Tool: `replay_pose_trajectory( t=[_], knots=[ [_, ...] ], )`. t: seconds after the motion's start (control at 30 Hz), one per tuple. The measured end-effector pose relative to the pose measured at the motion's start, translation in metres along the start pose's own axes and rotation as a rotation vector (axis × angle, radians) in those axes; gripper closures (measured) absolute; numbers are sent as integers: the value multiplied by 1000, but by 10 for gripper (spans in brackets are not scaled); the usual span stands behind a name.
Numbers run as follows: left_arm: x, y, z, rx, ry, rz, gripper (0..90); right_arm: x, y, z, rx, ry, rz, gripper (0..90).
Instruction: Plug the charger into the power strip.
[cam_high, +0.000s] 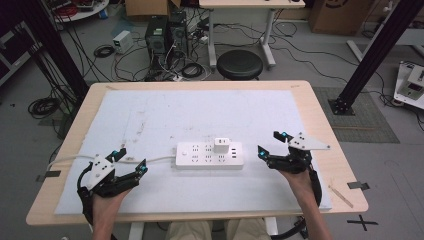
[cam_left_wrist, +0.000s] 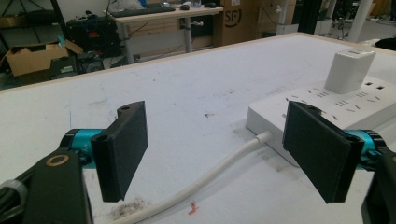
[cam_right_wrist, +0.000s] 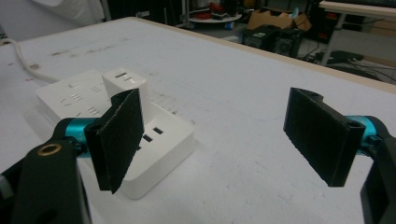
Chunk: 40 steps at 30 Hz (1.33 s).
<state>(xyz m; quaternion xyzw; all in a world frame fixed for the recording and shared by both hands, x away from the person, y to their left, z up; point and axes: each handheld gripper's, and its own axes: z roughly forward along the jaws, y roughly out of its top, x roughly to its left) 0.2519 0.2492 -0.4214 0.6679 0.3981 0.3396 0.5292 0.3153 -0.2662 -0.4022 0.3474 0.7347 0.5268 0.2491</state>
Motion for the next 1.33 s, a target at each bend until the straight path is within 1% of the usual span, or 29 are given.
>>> replay_pose_trajectory(
  t=[0.17, 0.23, 0.27, 0.3, 0.33, 0.5, 0.53, 0.57, 0.6, 0.67, 0.7, 0.8, 0.9, 1.0, 1.17, 1.33],
  knots=[
    [2, 0, 1, 3, 6, -2, 224, 2, -11, -11, -36, -65, 35, 208],
    [3, 0, 1, 7, 6, 0, 224, 1, -15, -15, -39, -79, 47, 207],
    [3, -1, 1, 7, 5, 1, 224, 2, -17, -17, -40, -94, 56, 208],
    [3, -1, 1, 6, 6, -1, 224, 1, -19, -19, -49, -104, 48, 208],
    [4, -1, 2, 9, 8, 1, 224, 1, -20, -22, -51, -112, 64, 208],
    [4, 0, 3, 10, 5, -3, 224, 0, -26, -30, -58, -125, 81, 208],
    [4, 0, 5, 11, 3, -1, 224, 0, -28, -34, -64, -131, 88, 208],
    [4, 0, 5, 13, 3, 3, 224, -1, -29, -35, -65, -132, 89, 208],
    [3, -1, 6, 11, 2, -5, 224, -2, -29, -36, -68, -136, 85, 208],
    [2, -1, 7, 14, -3, -3, 224, -2, -31, -38, -65, -140, 99, 208],
    [2, 0, 7, 16, -3, 2, 224, -3, -32, -39, -68, -141, 100, 208],
    [2, 0, 9, 16, -7, 1, 224, -5, -34, -41, -67, -142, 114, 208],
    [2, 0, 10, 18, -10, 5, 224, -7, -37, -42, -66, -140, 116, 208],
    [1, 1, 11, 18, -12, 4, 224, -7, -39, -43, -64, -140, 133, 208],
    [1, 0, 12, 21, -13, 7, 224, -8, -40, -42, -67, -143, 121, 208],
    [2, -1, 11, 18, -11, 2, 224, -8, -39, -40, -64, -141, 122, 208]
  ],
)
